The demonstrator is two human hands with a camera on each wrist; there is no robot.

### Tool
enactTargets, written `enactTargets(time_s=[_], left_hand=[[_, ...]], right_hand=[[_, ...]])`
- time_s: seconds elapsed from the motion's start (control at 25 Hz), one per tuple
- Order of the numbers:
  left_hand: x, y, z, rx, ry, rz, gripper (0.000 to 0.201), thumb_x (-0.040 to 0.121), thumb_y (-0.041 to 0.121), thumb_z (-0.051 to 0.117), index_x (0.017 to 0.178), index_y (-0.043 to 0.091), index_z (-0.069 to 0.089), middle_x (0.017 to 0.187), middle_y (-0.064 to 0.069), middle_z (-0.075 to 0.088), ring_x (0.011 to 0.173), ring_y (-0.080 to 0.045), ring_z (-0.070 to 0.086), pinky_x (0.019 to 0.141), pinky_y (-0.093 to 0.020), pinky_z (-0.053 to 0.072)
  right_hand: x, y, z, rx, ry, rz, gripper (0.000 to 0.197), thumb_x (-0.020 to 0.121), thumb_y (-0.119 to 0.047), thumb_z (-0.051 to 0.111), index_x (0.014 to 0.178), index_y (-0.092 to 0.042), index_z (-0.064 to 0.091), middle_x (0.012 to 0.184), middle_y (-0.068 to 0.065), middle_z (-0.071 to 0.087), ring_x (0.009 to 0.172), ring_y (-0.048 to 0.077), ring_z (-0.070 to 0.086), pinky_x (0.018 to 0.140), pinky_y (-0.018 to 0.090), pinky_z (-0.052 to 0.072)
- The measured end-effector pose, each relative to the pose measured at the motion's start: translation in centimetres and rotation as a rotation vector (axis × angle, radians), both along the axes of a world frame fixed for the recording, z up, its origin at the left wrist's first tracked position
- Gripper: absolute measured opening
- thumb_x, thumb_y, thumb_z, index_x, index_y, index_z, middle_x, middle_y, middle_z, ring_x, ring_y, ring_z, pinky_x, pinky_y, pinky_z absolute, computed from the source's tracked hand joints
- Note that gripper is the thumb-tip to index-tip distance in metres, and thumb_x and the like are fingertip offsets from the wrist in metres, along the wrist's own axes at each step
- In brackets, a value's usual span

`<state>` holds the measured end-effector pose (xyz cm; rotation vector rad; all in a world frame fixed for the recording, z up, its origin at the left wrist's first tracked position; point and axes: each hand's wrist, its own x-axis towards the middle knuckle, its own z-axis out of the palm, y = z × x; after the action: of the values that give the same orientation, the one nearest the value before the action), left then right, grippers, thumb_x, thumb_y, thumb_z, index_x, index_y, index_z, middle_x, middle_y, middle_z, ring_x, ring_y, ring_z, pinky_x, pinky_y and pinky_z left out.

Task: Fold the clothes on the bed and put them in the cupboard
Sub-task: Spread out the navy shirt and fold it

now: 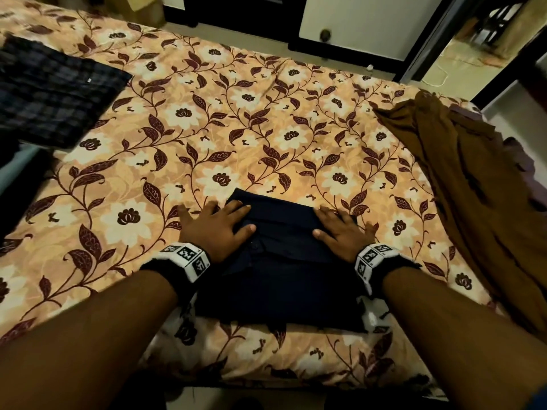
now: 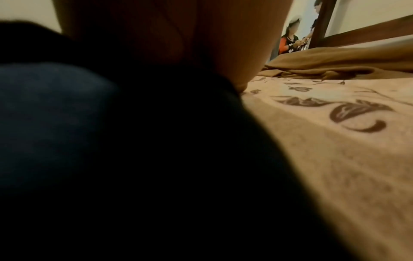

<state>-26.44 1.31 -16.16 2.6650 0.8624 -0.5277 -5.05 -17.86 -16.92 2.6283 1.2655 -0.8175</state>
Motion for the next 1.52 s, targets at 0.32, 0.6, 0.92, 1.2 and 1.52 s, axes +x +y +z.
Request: enactTargets(time_s=[0.32,0.6,0.92,1.2,1.52], left_hand=[[-3.3,1.4,0.9,-0.345,-0.538,0.768,0.039,0.092,0.024,0.062,0.128,0.008,0.057,0.13,-0.017,0.057,0.117,-0.037,0.055,0.099,-0.044,0.045],[-3.0,-1.1,3.6,-0.583,-0.314,0.824,0.037,0.073,0.028,0.084,0.094,0.002,0.067,0.094,-0.012,0.068,0.083,-0.028,0.063,0.063,-0.029,0.05],[-9.2,9.6,7.5,-0.705,-0.682,0.884,0.025,0.069,0.003,0.083,0.089,0.002,0.069,0.09,-0.012,0.073,0.083,-0.027,0.068,0.072,-0.039,0.059],[-20.1,35.3,15.5,-0.332,-0.725,0.885,0.046,0.082,-0.006,0.069,0.121,0.013,0.054,0.094,-0.012,0.064,0.078,-0.022,0.059,0.057,-0.019,0.053],[-20.6,49.9,14.6,0.514,-0.607,0.85,0.05,0.088,0.014,0.063,0.136,0.011,0.049,0.132,-0.019,0.057,0.12,-0.038,0.053,0.095,-0.039,0.043]], right_hand=[[-1.8,-5.9,0.5,0.518,0.038,-0.582,0.073,0.088,-0.049,0.059,0.149,-0.026,0.027,0.155,0.01,0.028,0.137,0.03,0.034,0.11,0.05,0.032],[-4.7,-6.8,4.0,0.656,0.649,-0.964,0.039,0.083,-0.026,0.072,0.113,-0.002,0.063,0.092,0.011,0.071,0.078,0.025,0.067,0.069,0.033,0.053],[-9.3,4.2,10.7,0.809,1.282,-0.747,0.06,0.058,-0.013,0.082,0.114,-0.018,0.061,0.106,0.012,0.072,0.093,0.034,0.07,0.07,0.047,0.059],[-17.6,34.8,10.2,0.807,1.504,-0.503,0.031,0.094,-0.005,0.045,0.12,-0.009,0.061,0.114,0.011,0.069,0.098,0.028,0.069,0.075,0.038,0.06],[-19.3,55.1,4.5,0.729,1.214,-0.544,0.005,0.091,-0.012,0.055,0.087,-0.012,0.057,0.101,0.015,0.058,0.074,0.027,0.06,0.068,0.039,0.056]])
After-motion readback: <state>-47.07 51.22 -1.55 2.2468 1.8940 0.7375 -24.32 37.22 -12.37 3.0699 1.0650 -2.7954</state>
